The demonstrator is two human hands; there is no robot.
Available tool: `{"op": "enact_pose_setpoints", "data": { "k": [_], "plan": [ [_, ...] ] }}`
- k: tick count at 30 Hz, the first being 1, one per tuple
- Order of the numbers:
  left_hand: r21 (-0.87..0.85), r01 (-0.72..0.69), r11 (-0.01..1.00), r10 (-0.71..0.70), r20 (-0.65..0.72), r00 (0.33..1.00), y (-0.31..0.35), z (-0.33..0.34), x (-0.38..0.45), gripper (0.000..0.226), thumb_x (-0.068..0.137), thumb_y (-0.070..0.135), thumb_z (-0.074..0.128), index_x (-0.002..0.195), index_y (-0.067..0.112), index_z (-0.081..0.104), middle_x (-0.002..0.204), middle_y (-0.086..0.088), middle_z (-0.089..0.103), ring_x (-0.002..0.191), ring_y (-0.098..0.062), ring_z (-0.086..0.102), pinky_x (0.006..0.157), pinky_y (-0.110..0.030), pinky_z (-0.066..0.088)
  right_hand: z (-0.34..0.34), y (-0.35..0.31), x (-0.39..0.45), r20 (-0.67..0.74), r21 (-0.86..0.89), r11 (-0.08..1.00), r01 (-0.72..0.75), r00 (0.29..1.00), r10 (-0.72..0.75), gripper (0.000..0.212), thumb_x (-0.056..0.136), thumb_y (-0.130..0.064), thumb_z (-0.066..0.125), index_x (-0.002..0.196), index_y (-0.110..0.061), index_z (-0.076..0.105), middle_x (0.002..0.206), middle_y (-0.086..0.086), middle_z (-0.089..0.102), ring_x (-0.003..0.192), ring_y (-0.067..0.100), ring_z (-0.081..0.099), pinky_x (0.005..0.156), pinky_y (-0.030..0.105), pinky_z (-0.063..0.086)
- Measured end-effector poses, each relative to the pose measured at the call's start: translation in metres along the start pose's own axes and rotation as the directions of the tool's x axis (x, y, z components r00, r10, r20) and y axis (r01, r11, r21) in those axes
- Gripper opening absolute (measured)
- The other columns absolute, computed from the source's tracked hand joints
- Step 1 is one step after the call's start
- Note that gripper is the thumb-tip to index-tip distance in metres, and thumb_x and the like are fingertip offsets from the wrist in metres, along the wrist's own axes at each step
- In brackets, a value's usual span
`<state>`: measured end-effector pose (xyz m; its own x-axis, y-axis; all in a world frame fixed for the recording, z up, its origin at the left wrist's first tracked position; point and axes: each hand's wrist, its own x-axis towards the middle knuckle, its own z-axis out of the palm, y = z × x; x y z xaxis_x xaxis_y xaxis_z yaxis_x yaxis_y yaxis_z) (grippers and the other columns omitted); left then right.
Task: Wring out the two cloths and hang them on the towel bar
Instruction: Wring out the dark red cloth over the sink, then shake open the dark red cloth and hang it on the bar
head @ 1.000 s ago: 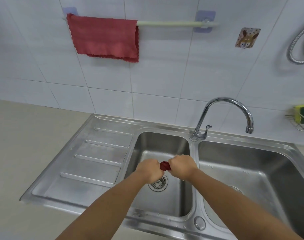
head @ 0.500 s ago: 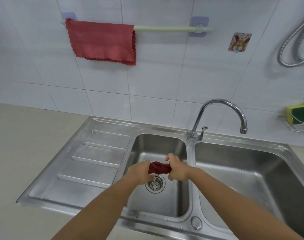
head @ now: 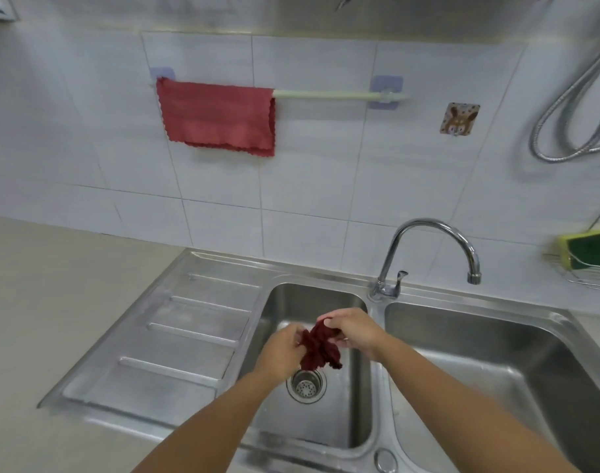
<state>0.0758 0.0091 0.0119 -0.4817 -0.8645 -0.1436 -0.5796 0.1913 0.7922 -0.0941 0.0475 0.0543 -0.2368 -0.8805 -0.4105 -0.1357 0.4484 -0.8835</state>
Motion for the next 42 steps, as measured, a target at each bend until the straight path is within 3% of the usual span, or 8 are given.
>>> {"op": "enact_pose_setpoints", "data": {
  "k": [3, 8, 14, 21, 27, 29, 34, 42],
  "plan": [
    [0.031, 0.014, 0.999, -0.012, -0.088, 0.996, -0.006, 0.000, -0.001, 0.018, 0.088, 0.004, 0.055, 0.079, 0.019, 0.060, 0.074, 0.005, 0.068, 0.071, -0.013, 0.066, 0.079, -0.042, 0.057, -0.006, -0.001, 0.004, -0.149, -0.081, 0.996, 0.031, 0.988, -0.043, 0.024, 0.090, -0.005, 0.052, 0.094, -0.014, 0.074, 0.085, 0.007, 0.069, 0.064, 0.017, 0.060, 0.056, 0.020, 0.049],
    [-0.007, -0.021, 1.000, 0.020, -0.118, 0.993, -0.007, -0.017, 0.007, 0.029, 0.090, 0.000, 0.053, 0.089, 0.028, 0.063, 0.084, 0.006, 0.071, 0.080, -0.008, 0.068, 0.082, -0.032, 0.057, -0.033, 0.000, 0.012, -0.164, -0.427, 0.899, 0.098, 0.969, -0.183, 0.039, 0.092, 0.001, 0.041, 0.112, -0.015, 0.072, 0.108, -0.008, 0.064, 0.100, 0.014, 0.063, 0.085, 0.021, 0.050],
    [-0.062, -0.073, 0.995, 0.067, -0.093, 0.993, 0.024, -0.029, 0.014, 0.018, 0.089, 0.011, 0.054, 0.095, 0.017, 0.070, 0.093, 0.001, 0.071, 0.088, -0.014, 0.067, 0.083, -0.027, 0.053, -0.044, 0.005, 0.022, -0.148, -0.604, 0.797, -0.017, 0.985, -0.091, 0.046, 0.084, 0.003, 0.041, 0.066, -0.031, 0.068, 0.106, -0.001, 0.072, 0.103, 0.019, 0.065, 0.094, 0.031, 0.051],
    [-0.154, -0.096, 0.983, 0.084, -0.084, 0.993, 0.055, -0.034, 0.022, 0.021, 0.086, 0.005, 0.056, 0.093, 0.020, 0.069, 0.091, 0.003, 0.071, 0.089, -0.016, 0.066, 0.084, -0.028, 0.053, -0.032, 0.002, 0.010, -0.039, -0.697, 0.717, -0.005, 0.999, -0.031, 0.061, 0.077, -0.024, 0.073, 0.135, -0.030, 0.053, 0.139, -0.004, 0.052, 0.136, 0.026, 0.041, 0.112, 0.040, 0.034],
    [-0.270, -0.093, 0.958, 0.095, -0.008, 0.995, 0.063, -0.040, 0.029, 0.025, 0.088, 0.006, 0.061, 0.091, 0.029, 0.071, 0.095, -0.005, 0.075, 0.087, -0.023, 0.070, 0.082, -0.034, 0.055, -0.014, -0.002, 0.011, 0.011, -0.482, 0.859, 0.172, 0.982, -0.191, 0.012, 0.077, -0.021, 0.075, 0.082, -0.021, 0.064, 0.087, -0.001, 0.068, 0.090, 0.021, 0.065, 0.084, 0.034, 0.048],
    [-0.305, -0.062, 0.950, 0.046, -0.061, 0.997, 0.061, -0.042, 0.030, 0.025, 0.088, 0.004, 0.061, 0.089, 0.028, 0.070, 0.096, -0.005, 0.074, 0.085, -0.025, 0.068, 0.079, -0.035, 0.054, -0.013, -0.004, 0.010, -0.036, -0.492, 0.856, 0.156, 0.979, -0.199, 0.024, 0.077, -0.025, 0.075, 0.070, -0.019, 0.053, 0.073, -0.003, 0.058, 0.072, 0.016, 0.056, 0.067, 0.030, 0.042],
    [-0.228, 0.078, 0.971, -0.131, -0.231, 0.964, 0.040, -0.057, 0.030, 0.025, 0.083, -0.001, 0.059, 0.095, 0.016, 0.071, 0.102, -0.006, 0.071, 0.099, -0.022, 0.066, 0.091, -0.032, 0.052, -0.018, -0.001, 0.007, -0.155, -0.626, 0.775, 0.088, 0.960, -0.234, 0.025, 0.077, -0.033, 0.074, 0.073, -0.023, 0.051, 0.078, -0.004, 0.059, 0.071, 0.013, 0.054, 0.064, 0.028, 0.042],
    [-0.285, 0.135, 0.949, -0.111, 0.099, 0.989, 0.036, -0.063, 0.010, 0.024, 0.091, 0.001, 0.054, 0.107, 0.013, 0.068, 0.101, -0.002, 0.069, 0.084, -0.010, 0.064, 0.068, -0.017, 0.053, -0.028, -0.004, 0.002, -0.192, -0.761, 0.646, 0.061, 0.930, -0.314, 0.023, 0.087, -0.036, 0.061, 0.091, -0.017, 0.074, 0.090, 0.001, 0.072, 0.088, 0.022, 0.066, 0.075, 0.031, 0.050]
  ]
}}
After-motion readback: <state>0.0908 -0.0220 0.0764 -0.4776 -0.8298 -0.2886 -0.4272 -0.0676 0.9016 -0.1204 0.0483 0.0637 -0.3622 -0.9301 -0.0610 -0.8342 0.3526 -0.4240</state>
